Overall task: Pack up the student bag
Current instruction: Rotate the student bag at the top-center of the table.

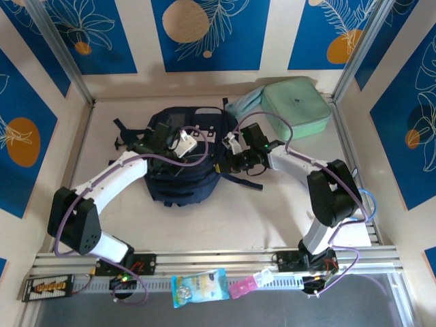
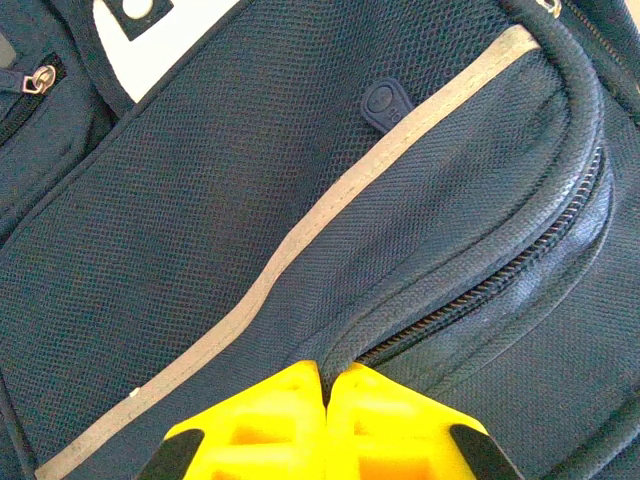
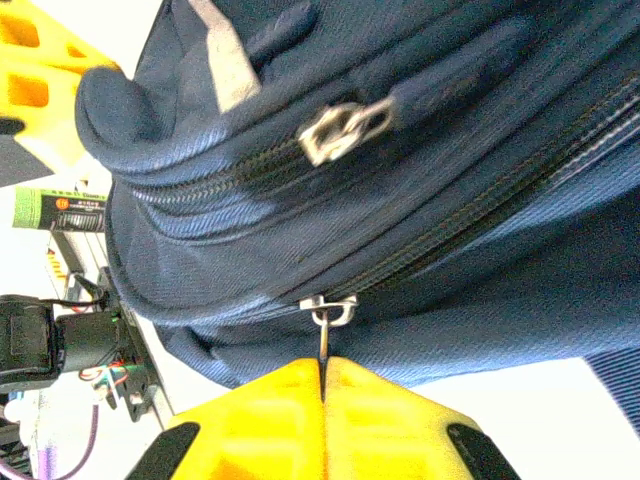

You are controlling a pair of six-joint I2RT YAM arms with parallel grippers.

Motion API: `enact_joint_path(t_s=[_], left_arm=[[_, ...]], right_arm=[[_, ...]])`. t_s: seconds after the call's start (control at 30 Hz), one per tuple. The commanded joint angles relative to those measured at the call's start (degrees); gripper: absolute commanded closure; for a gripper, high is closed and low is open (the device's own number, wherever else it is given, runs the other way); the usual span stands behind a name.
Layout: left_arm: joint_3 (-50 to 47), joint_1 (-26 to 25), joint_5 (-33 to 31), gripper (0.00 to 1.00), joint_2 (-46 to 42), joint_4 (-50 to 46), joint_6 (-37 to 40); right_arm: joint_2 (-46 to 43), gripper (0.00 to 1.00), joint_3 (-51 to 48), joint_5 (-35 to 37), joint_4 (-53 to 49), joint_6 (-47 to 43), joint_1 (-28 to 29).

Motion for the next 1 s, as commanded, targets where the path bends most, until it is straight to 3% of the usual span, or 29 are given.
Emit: enact_joint_path(t_s=[0.0,0.23,0.6,0.8,0.97], left_arm=[[2.2,0.7,-0.9,1.00,-0.3,3.0,-1.5],[2.0,0.7,0.2,1.00,-0.9,3.1,-1.5],[2.5,0.8,-0.4,1.00,-0.8,1.9,-0.5],[2.5,0.7,-0.5,1.00,-0.9,1.9,-0.9],[3.7,0.7,0.1,1.00,0.1,-0.2,-2.0]], right_arm=[[-3.0,0.92,-1.4,2.0,1.5,2.4,0.4],[-1.1,0.82,1.4,6.9,-2.3,-2.0,1.6],[0.0,0.76,0.6,8.8,-1.4,-2.8,3.4],[0.4,0.92,1.3,9.3,-2.0,-3.1,3.8],[-1.8,0.96,0.8,8.0,-2.1,-4.0,5.6]])
